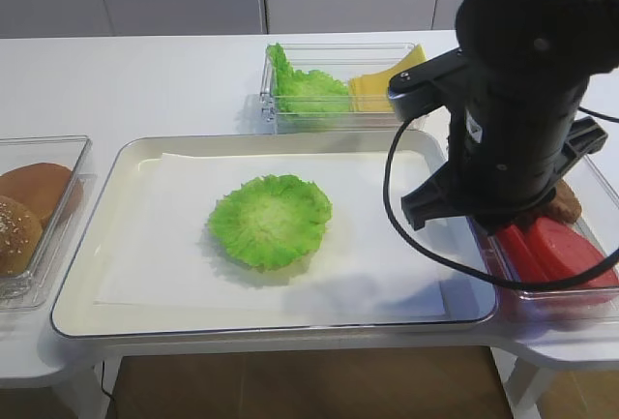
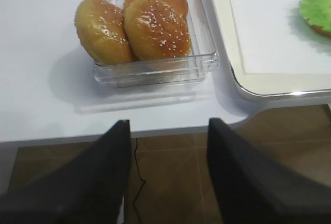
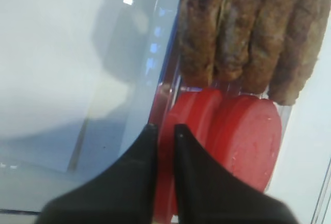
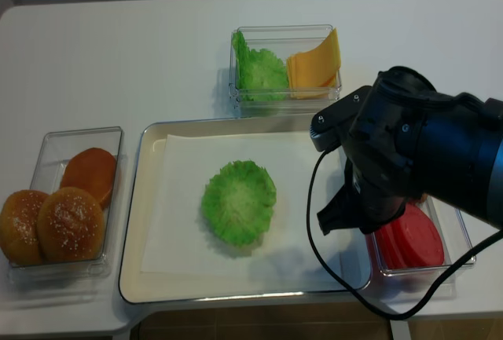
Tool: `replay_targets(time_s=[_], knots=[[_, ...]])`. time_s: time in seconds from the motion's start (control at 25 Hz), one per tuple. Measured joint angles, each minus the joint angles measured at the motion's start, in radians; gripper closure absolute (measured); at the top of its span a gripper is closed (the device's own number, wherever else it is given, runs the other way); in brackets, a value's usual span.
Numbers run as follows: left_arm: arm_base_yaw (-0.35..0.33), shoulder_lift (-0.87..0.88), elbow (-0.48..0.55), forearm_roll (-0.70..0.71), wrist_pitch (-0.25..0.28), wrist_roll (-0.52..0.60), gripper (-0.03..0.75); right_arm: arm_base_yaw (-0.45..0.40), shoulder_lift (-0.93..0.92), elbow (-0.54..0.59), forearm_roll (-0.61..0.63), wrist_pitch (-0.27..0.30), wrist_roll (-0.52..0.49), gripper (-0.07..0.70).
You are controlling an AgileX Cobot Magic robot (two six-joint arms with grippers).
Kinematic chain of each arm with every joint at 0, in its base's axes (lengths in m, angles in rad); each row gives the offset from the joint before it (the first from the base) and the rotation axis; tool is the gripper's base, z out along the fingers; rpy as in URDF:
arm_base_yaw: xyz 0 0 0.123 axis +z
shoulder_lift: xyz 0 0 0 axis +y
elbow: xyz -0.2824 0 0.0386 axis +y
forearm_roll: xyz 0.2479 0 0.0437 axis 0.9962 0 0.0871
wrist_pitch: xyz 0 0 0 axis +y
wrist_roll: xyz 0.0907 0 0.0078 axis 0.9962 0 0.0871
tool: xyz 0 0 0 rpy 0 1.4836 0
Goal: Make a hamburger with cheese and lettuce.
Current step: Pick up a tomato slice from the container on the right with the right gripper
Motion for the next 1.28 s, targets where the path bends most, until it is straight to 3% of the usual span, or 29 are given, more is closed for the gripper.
replay_targets(time_s=[0.64, 1.28], knots=[[0.000, 0.000, 0.000, 0.000, 0.000, 0.000, 0.358, 0.000, -0.009, -0.001, 0.002, 0.016, 0.000, 0.576], [0.000, 0.000, 0.000, 0.000, 0.000, 0.000, 0.358, 0.000, -0.201, -0.001, 0.042, 0.033, 0.019, 0.576]])
